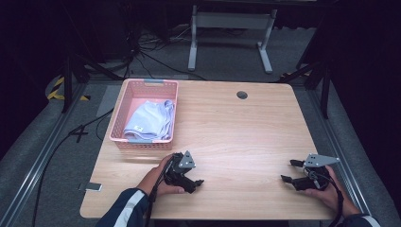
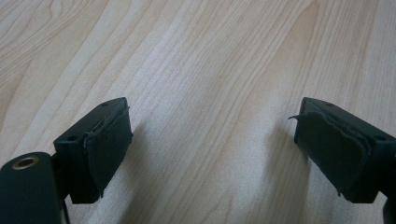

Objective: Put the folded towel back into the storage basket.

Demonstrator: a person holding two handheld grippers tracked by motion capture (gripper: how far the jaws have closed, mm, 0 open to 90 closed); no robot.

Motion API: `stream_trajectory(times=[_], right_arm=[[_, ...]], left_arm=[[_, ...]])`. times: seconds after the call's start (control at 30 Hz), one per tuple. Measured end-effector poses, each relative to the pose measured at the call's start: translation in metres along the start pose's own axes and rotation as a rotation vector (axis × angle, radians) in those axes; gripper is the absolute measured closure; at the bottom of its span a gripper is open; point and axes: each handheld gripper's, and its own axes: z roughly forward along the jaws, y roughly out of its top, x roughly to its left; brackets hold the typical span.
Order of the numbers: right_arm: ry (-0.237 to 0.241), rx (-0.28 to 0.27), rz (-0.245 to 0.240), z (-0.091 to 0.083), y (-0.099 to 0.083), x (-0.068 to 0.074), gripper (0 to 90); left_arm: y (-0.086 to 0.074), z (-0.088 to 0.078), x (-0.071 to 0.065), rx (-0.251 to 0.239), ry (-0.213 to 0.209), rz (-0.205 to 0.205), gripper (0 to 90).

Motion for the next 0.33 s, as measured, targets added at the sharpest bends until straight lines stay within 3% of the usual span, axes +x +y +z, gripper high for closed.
stream_trajectory(times=[0.33], right_arm=[[-0.005,0.000,0.009,0.0003,0.0002,0.0000,21.0]], left_arm=[[0.0006,0.0004,0.0002,0.009,-0.001,-0.008,9.8]])
